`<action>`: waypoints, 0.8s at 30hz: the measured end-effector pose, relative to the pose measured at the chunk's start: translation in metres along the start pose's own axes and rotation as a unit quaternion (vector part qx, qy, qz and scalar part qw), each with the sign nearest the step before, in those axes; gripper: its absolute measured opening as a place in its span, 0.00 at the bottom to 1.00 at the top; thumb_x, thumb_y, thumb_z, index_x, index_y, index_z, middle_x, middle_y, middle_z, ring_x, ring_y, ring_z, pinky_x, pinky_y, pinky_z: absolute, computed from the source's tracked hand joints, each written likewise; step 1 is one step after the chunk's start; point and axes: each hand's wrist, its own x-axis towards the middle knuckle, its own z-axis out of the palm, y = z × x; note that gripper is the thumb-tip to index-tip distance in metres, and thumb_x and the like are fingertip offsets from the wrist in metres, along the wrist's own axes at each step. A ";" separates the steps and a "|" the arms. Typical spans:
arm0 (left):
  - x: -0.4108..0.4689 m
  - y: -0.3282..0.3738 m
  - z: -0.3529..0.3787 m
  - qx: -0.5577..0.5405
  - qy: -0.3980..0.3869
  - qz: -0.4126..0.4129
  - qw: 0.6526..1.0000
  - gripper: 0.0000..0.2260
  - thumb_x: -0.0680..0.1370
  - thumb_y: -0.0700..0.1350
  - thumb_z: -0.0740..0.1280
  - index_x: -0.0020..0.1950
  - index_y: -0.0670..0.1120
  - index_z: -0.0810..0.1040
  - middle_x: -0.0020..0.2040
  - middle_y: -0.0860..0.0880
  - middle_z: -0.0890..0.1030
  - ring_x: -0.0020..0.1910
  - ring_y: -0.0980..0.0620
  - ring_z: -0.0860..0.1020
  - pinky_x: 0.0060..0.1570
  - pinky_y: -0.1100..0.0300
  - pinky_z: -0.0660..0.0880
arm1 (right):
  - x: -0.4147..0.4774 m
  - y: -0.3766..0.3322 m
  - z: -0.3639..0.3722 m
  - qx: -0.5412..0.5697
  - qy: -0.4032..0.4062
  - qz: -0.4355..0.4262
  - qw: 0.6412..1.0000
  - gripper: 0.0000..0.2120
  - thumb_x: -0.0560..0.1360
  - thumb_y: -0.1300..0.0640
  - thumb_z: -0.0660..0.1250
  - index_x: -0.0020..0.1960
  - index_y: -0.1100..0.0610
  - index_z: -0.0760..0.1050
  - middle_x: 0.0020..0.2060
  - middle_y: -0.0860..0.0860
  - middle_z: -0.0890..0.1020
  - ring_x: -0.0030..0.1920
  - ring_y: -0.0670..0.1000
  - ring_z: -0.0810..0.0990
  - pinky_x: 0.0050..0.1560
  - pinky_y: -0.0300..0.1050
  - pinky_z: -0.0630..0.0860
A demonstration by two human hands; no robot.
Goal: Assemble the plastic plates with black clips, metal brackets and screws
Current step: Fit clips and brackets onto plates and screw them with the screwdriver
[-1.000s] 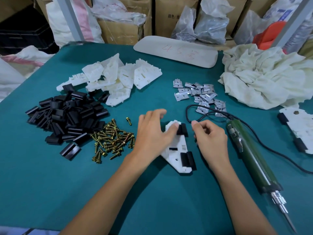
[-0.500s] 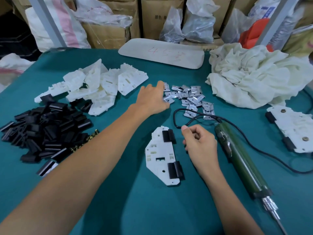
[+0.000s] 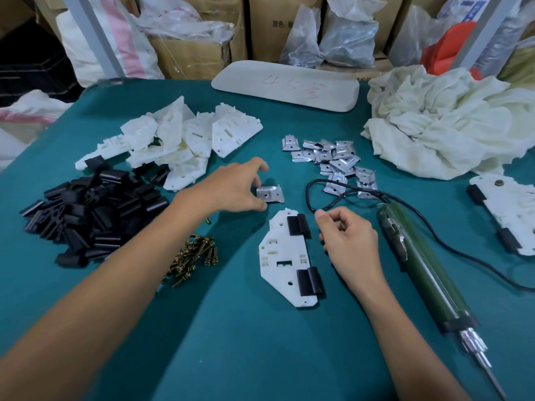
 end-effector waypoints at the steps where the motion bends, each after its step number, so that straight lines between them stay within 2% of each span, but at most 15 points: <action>1: -0.002 -0.001 0.003 -0.003 0.019 0.008 1.000 0.32 0.72 0.55 0.76 0.72 0.54 0.65 0.54 0.59 0.78 0.56 0.49 0.75 0.57 0.50 0.73 | 0.003 -0.001 0.000 -0.006 -0.005 0.006 1.000 0.13 0.77 0.42 0.66 0.40 0.50 0.77 0.33 0.56 0.80 0.34 0.58 0.79 0.37 0.55 0.79; 3: -0.009 -0.001 0.006 -0.018 0.057 0.017 0.998 0.30 0.72 0.54 0.75 0.70 0.54 0.66 0.50 0.61 0.78 0.55 0.50 0.76 0.55 0.51 0.74 | 0.010 -0.003 0.001 -0.007 -0.023 0.017 1.000 0.12 0.78 0.45 0.66 0.40 0.50 0.78 0.33 0.56 0.81 0.26 0.52 0.77 0.28 0.47 0.77; 5: -0.019 -0.002 0.009 -0.038 0.093 0.019 0.995 0.29 0.71 0.54 0.75 0.69 0.55 0.66 0.50 0.61 0.78 0.54 0.51 0.76 0.53 0.52 0.74 | 0.014 -0.004 0.000 -0.021 -0.041 0.014 0.999 0.11 0.79 0.48 0.65 0.40 0.50 0.80 0.33 0.55 0.82 0.23 0.47 0.76 0.25 0.41 0.76; 6: -0.026 -0.002 0.010 -0.059 0.108 0.019 0.992 0.29 0.71 0.54 0.75 0.68 0.57 0.66 0.49 0.62 0.79 0.54 0.53 0.76 0.53 0.53 0.73 | 0.015 -0.004 0.000 -0.033 -0.050 0.009 0.998 0.11 0.80 0.49 0.65 0.41 0.49 0.81 0.33 0.53 0.82 0.23 0.46 0.77 0.25 0.41 0.76; 9: -0.051 0.004 0.010 -0.122 0.125 0.034 0.984 0.29 0.69 0.58 0.73 0.66 0.63 0.65 0.50 0.64 0.79 0.54 0.60 0.74 0.50 0.62 0.69 | 0.016 -0.004 -0.001 -0.086 -0.076 -0.010 0.993 0.10 0.79 0.51 0.64 0.44 0.45 0.83 0.31 0.41 0.81 0.25 0.46 0.80 0.34 0.46 0.81; 11: -0.063 0.014 0.011 -0.116 0.105 0.048 0.987 0.30 0.67 0.60 0.72 0.66 0.65 0.64 0.51 0.65 0.79 0.54 0.61 0.74 0.51 0.62 0.68 | 0.017 -0.005 -0.001 -0.119 -0.086 -0.018 0.989 0.10 0.78 0.52 0.64 0.46 0.43 0.83 0.32 0.36 0.81 0.28 0.44 0.80 0.42 0.46 0.81; 14: -0.069 0.028 0.017 -0.070 0.079 0.052 0.993 0.31 0.69 0.58 0.73 0.67 0.65 0.62 0.50 0.65 0.78 0.53 0.60 0.74 0.52 0.55 0.72 | 0.017 -0.006 -0.002 -0.121 -0.089 -0.014 0.989 0.10 0.76 0.52 0.64 0.48 0.43 0.84 0.35 0.36 0.82 0.33 0.45 0.81 0.47 0.48 0.82; 16: -0.068 0.035 0.021 -0.052 0.081 0.051 0.994 0.31 0.70 0.57 0.73 0.68 0.63 0.61 0.51 0.65 0.78 0.51 0.56 0.76 0.53 0.51 0.74 | 0.016 -0.005 -0.002 -0.101 -0.095 -0.003 0.990 0.10 0.75 0.51 0.64 0.47 0.41 0.83 0.35 0.35 0.82 0.31 0.46 0.82 0.44 0.48 0.82; 18: -0.067 0.039 0.026 -0.047 0.087 0.057 0.993 0.32 0.70 0.57 0.74 0.69 0.63 0.61 0.51 0.64 0.78 0.49 0.55 0.76 0.52 0.49 0.75 | 0.014 -0.004 -0.001 -0.050 -0.105 0.018 0.993 0.09 0.73 0.50 0.64 0.46 0.39 0.82 0.34 0.36 0.82 0.28 0.46 0.82 0.38 0.48 0.83; 21: -0.068 0.039 0.031 -0.070 0.100 0.065 0.990 0.32 0.70 0.57 0.74 0.68 0.64 0.61 0.52 0.65 0.78 0.51 0.57 0.75 0.52 0.52 0.74 | 0.015 -0.004 -0.002 0.045 -0.122 0.060 0.990 0.07 0.71 0.48 0.67 0.46 0.44 0.83 0.35 0.43 0.85 0.32 0.45 0.82 0.32 0.44 0.79; 24: -0.072 0.035 0.037 -0.085 0.131 0.075 0.985 0.31 0.70 0.58 0.74 0.68 0.65 0.62 0.52 0.66 0.78 0.54 0.60 0.73 0.51 0.60 0.69 | 0.015 -0.005 -0.002 0.127 -0.155 0.078 0.977 0.07 0.73 0.50 0.71 0.49 0.51 0.81 0.37 0.51 0.87 0.36 0.47 0.85 0.36 0.42 0.79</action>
